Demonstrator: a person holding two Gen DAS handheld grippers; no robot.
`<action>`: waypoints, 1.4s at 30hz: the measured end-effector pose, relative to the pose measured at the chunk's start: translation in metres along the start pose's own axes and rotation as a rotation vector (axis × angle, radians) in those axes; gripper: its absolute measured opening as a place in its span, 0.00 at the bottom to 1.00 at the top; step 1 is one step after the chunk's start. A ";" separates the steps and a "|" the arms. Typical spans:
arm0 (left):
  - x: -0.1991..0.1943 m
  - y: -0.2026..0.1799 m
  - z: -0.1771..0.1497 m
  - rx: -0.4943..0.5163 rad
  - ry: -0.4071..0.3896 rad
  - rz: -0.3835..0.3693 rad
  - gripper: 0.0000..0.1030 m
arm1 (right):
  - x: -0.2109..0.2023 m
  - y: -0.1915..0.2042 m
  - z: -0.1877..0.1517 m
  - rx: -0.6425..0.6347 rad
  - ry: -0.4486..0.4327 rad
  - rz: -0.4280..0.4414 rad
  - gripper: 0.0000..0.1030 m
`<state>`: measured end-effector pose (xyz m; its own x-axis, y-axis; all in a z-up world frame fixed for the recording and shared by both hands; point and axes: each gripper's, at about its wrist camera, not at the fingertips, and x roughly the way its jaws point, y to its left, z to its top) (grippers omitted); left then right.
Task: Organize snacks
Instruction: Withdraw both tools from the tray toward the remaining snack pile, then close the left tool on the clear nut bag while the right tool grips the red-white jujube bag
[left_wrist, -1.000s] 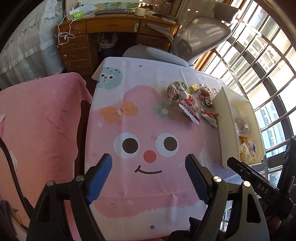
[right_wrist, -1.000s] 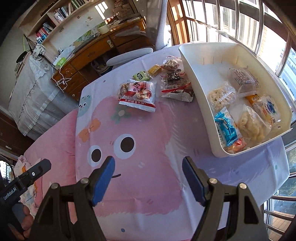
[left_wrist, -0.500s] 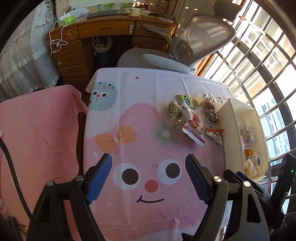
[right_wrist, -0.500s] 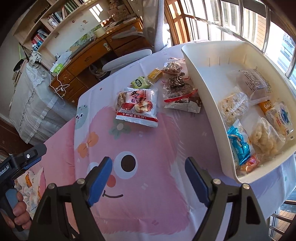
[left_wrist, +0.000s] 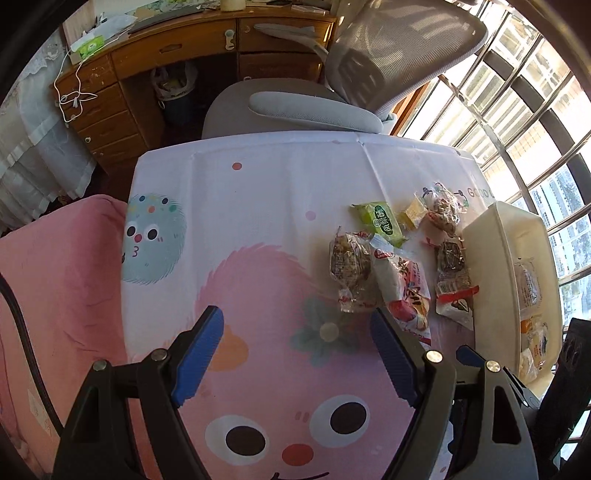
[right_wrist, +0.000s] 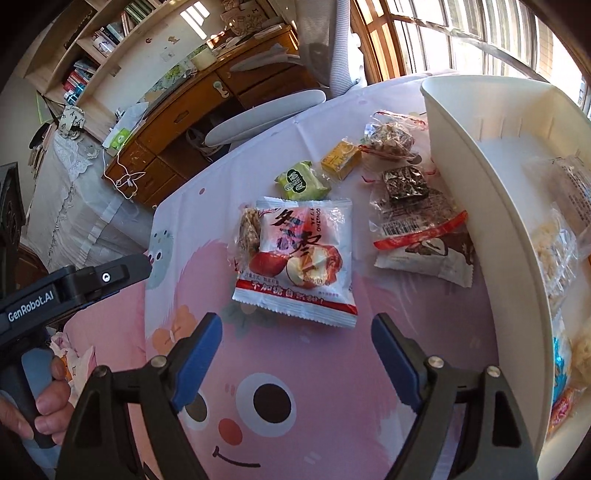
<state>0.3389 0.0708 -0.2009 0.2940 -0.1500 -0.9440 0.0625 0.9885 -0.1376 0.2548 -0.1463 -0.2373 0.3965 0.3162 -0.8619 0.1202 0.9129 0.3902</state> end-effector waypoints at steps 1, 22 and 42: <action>0.007 -0.002 0.004 0.004 0.006 -0.001 0.78 | 0.004 -0.001 0.004 0.001 -0.001 0.000 0.81; 0.099 -0.030 0.045 0.061 0.137 -0.004 0.78 | 0.069 -0.003 0.038 -0.022 0.038 -0.013 0.93; 0.131 -0.045 0.055 0.041 0.176 -0.039 0.57 | 0.069 -0.003 0.037 -0.082 0.054 -0.056 0.69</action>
<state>0.4271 0.0062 -0.3017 0.1189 -0.1794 -0.9766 0.1108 0.9798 -0.1665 0.3155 -0.1364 -0.2864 0.3414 0.2753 -0.8987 0.0646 0.9470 0.3146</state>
